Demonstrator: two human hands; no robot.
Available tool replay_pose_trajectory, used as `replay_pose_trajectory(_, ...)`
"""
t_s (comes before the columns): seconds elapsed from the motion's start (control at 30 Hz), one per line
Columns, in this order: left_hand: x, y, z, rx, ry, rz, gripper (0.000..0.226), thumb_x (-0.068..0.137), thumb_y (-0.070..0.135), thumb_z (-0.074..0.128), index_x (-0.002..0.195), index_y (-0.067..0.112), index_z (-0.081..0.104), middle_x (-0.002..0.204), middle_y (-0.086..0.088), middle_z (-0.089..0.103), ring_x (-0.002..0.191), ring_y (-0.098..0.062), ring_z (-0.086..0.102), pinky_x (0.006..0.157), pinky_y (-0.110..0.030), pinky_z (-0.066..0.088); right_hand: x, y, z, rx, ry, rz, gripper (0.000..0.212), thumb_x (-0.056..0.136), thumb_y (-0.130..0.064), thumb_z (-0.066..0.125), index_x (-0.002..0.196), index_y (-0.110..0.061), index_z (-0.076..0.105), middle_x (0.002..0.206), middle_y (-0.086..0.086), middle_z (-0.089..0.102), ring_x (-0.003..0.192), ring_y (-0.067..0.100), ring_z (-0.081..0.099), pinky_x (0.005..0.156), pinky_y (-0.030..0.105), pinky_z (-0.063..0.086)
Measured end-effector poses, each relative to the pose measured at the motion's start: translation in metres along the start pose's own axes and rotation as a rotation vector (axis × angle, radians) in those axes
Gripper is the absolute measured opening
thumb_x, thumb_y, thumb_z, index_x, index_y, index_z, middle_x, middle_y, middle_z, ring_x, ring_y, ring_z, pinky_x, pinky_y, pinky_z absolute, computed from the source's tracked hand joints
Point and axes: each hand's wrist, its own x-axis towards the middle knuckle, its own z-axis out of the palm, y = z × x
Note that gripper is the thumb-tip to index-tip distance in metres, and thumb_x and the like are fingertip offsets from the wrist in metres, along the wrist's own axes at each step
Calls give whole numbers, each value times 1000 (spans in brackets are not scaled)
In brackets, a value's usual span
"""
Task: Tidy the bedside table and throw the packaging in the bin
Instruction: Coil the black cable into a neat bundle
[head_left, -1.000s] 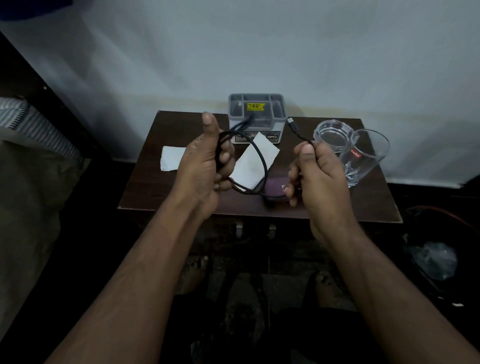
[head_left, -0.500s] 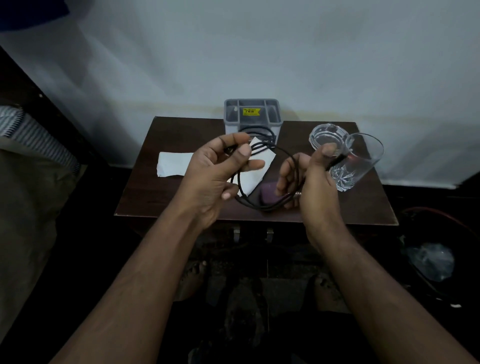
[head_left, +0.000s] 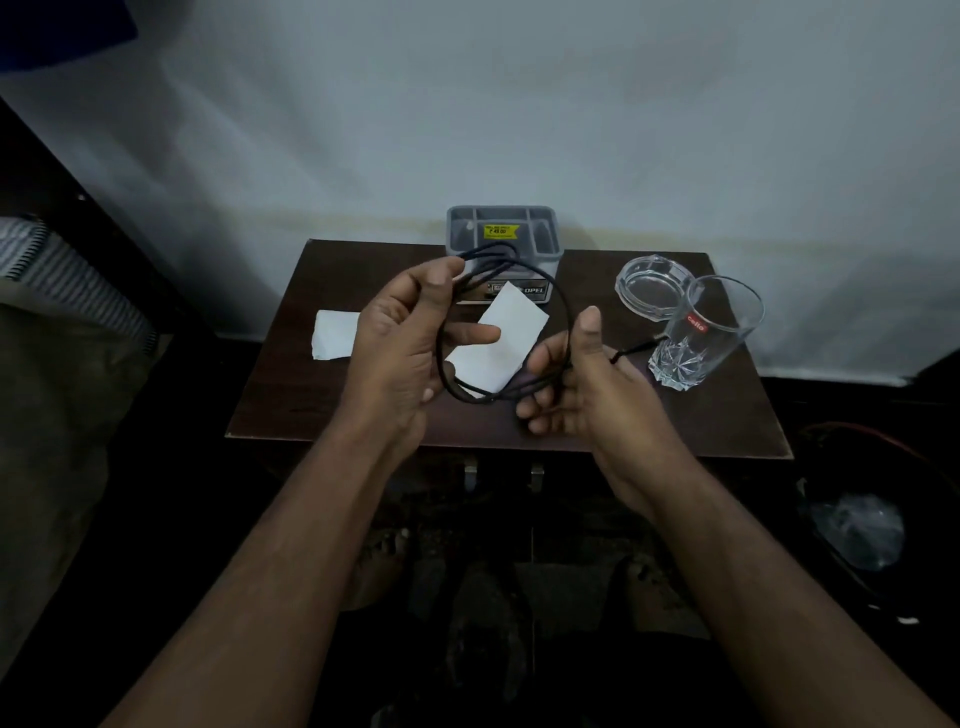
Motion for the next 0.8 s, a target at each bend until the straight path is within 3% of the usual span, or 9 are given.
replay_pose_trajectory(0.07, -1, -2, 1, 19, -41, 3, 29, 106, 26, 49, 129, 10, 59, 124, -1, 72, 61, -9, 74, 31, -10, 22, -1, -2, -2, 37, 2, -31, 59, 106, -53, 31, 90, -6, 64, 67, 10, 63, 70, 22, 71, 66, 31, 57)
replay_pose_trajectory(0.2, -4, -3, 3, 13, -117, 0, 41, 106, 31, 46, 143, 14, 48, 135, -5, 66, 73, -11, 76, 32, -10, 33, 0, -2, -3, 94, 49, -90, 54, 108, -46, 35, 86, -7, 65, 65, 4, 65, 71, 16, 71, 71, 32, 55)
replay_pose_trajectory(0.27, -2, -4, 1, 35, -162, 30, 45, 102, 36, 47, 142, 16, 49, 136, -7, 67, 71, -10, 75, 31, -11, 28, 1, -1, -4, 107, 73, -132, 51, 108, -44, 36, 84, -9, 65, 70, 6, 65, 69, 11, 68, 71, 31, 53)
replay_pose_trajectory(0.37, 0, -3, -4, 47, -199, 8, 36, 108, 36, 38, 133, 18, 58, 132, -6, 71, 60, -10, 72, 31, -12, 21, -1, -1, -5, 71, 36, -218, 45, 107, -43, 38, 91, -11, 66, 84, 5, 71, 86, 17, 67, 81, 32, 52)
replay_pose_trajectory(0.47, -3, -2, -4, 78, -213, -17, 42, 110, 41, 33, 128, 18, 63, 128, -4, 73, 52, -11, 67, 34, -17, 15, -2, 1, -3, 39, -26, -257, 37, 109, -35, 37, 98, -12, 63, 93, 2, 72, 96, 22, 72, 90, 44, 53)
replay_pose_trajectory(0.57, -5, 0, -2, 132, -221, 10, 36, 109, 38, 39, 124, 20, 66, 127, -1, 74, 55, -10, 67, 36, -18, 19, -4, -3, -3, 76, -92, -233, 31, 109, -34, 41, 98, -19, 66, 98, 5, 74, 79, 21, 70, 77, 47, 49)
replay_pose_trajectory(0.7, -7, -1, -2, 164, -225, 50, 30, 97, 30, 61, 124, 19, 69, 124, -5, 74, 78, -13, 71, 41, -21, 38, -2, -8, -7, 198, 10, -181, 28, 109, -20, 43, 119, -3, 63, 93, 8, 75, 47, 10, 47, 48, 21, 39)
replay_pose_trajectory(0.8, -8, -2, -2, 258, -248, 79, 31, 97, 12, 66, 127, 9, 68, 120, -4, 75, 80, -13, 69, 42, -22, 42, 3, -7, -13, 172, 57, -199, 28, 110, -18, 43, 123, -4, 64, 90, 8, 74, 45, 9, 34, 45, 18, 29)
